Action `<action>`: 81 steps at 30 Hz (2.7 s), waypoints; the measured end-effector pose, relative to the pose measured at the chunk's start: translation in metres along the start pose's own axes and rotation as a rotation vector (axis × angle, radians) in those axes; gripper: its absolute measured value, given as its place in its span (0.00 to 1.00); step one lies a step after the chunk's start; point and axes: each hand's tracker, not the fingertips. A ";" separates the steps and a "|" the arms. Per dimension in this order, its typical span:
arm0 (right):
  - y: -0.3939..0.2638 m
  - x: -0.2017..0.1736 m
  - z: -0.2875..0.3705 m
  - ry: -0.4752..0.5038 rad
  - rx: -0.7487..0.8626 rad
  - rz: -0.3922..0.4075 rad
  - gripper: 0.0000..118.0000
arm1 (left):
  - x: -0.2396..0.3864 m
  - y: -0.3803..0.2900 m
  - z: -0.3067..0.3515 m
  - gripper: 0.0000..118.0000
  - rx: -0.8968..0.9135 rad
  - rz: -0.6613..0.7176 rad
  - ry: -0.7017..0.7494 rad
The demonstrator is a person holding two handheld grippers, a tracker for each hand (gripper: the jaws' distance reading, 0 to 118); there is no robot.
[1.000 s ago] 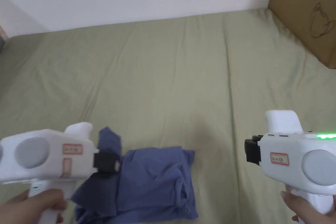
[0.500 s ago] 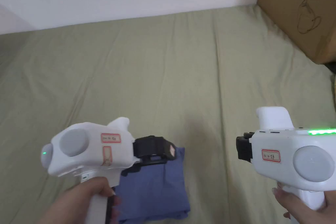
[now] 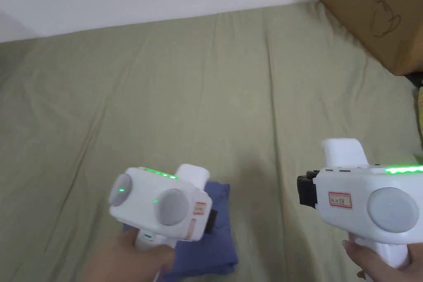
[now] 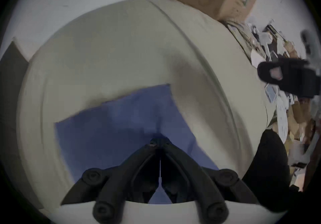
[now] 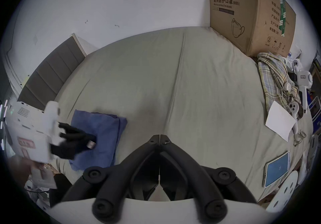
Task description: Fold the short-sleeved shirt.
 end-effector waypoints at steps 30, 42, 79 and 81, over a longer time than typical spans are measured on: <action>-0.001 -0.128 -0.107 0.099 -0.361 0.219 0.00 | -0.176 -0.151 0.097 0.00 0.309 0.657 0.012; -0.004 -0.107 -0.111 0.088 -0.370 0.184 0.00 | -0.246 -0.132 0.001 0.93 0.300 0.726 -0.744; 0.018 -0.223 -0.044 0.234 -0.149 0.223 0.01 | -0.359 -0.194 0.156 0.21 0.290 0.629 -0.080; 0.016 -0.239 -0.046 0.243 -0.150 0.250 0.01 | -0.381 -0.197 0.173 0.21 0.246 0.599 0.029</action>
